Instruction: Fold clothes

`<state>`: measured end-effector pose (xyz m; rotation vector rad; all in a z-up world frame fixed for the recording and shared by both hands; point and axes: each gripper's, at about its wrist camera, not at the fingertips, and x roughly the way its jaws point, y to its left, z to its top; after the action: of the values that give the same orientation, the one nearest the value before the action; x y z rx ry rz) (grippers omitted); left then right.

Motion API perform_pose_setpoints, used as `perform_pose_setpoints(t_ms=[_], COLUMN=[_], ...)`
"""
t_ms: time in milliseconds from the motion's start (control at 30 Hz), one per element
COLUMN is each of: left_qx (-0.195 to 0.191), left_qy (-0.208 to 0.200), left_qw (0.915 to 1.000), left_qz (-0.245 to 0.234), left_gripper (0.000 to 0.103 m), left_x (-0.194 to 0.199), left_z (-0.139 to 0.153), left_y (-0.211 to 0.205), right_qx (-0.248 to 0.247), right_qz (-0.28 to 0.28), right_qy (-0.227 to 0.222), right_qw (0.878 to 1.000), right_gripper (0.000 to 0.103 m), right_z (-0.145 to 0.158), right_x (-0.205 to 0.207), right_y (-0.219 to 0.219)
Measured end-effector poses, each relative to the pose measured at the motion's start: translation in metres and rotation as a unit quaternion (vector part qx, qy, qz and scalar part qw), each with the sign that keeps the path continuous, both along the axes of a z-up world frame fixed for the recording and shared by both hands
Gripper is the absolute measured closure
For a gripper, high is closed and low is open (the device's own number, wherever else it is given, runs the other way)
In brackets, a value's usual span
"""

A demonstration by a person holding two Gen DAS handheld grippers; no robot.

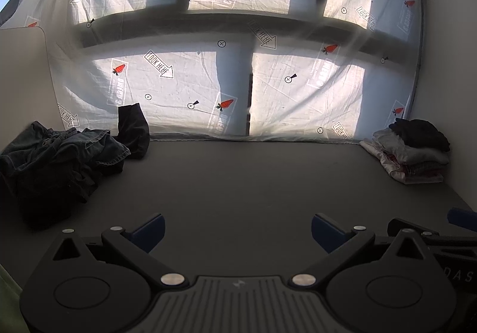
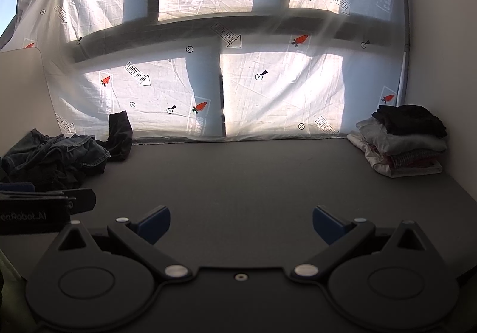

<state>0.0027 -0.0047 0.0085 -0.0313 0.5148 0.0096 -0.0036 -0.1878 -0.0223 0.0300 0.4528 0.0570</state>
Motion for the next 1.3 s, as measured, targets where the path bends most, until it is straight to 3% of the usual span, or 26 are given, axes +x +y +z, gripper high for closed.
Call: perform_pose_setpoints(t_ms=[1300], left_qx=[0.005], left_qy=[0.004], left_qw=[1.0], left_qz=[-0.008], left_gripper=[0.0], left_x=[0.003], left_z=[-0.01], left_y=[0.008], right_qx=[0.003], right_qz=[-0.017], right_qy=[0.0], right_qw=[1.0], right_gripper=[0.0], right_z=[0.003], right_x=[-0.001], right_y=[-0.01])
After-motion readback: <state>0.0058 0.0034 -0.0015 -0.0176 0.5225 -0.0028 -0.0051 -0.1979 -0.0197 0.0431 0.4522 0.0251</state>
